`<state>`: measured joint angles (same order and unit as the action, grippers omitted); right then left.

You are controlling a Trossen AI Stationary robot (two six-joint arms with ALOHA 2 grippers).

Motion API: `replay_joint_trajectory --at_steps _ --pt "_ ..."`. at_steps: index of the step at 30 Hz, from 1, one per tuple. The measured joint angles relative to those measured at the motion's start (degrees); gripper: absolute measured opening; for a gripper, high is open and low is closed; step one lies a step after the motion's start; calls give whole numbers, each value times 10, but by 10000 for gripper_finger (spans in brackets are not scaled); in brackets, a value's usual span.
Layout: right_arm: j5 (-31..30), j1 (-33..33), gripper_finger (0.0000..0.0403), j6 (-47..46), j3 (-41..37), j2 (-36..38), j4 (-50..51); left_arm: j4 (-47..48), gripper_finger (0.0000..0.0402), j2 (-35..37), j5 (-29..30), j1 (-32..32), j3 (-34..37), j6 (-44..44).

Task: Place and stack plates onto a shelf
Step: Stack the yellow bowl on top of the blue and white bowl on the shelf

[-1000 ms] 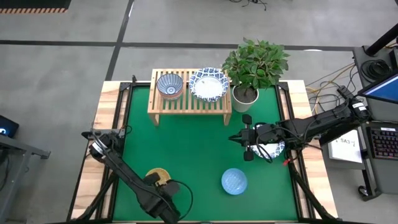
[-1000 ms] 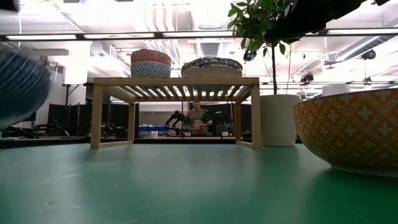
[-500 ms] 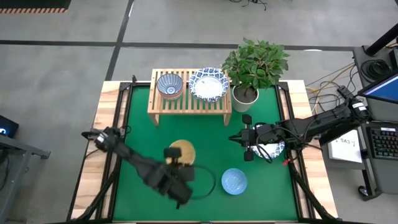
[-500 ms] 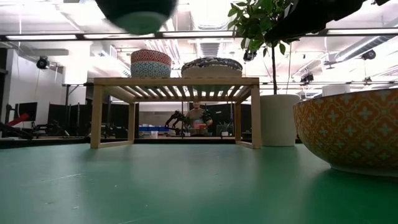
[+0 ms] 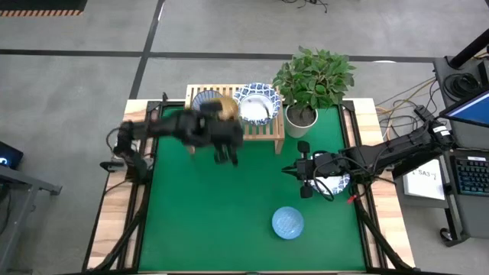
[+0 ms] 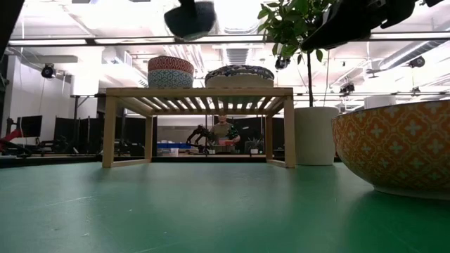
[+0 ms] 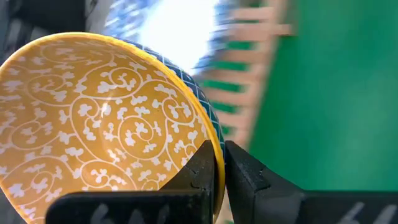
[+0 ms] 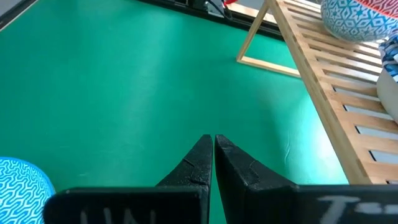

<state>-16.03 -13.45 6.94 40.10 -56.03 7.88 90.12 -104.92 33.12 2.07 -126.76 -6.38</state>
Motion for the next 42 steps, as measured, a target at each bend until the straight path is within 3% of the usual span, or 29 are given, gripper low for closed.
replay_joint_trajectory --at_steps 4,7,10,13,18,24,42 --pt "0 0 9 -9 0 0 6 0 4 16 -16 -95 0 14" --pt "0 0 9 -9 0 0 6 0 4 16 -79 -160 1 31" --pt "0 0 9 -10 0 0 7 0 4 11 -139 -205 2 50" --pt "0 0 9 -10 0 0 8 0 4 11 -143 -229 8 59" --pt "0 0 9 -10 0 0 9 -1 4 11 -150 -236 9 75" --pt "0 0 9 -9 0 0 9 -1 5 11 -201 -235 9 58" --pt "0 0 9 -10 0 0 9 -2 5 11 -202 -235 61 29"
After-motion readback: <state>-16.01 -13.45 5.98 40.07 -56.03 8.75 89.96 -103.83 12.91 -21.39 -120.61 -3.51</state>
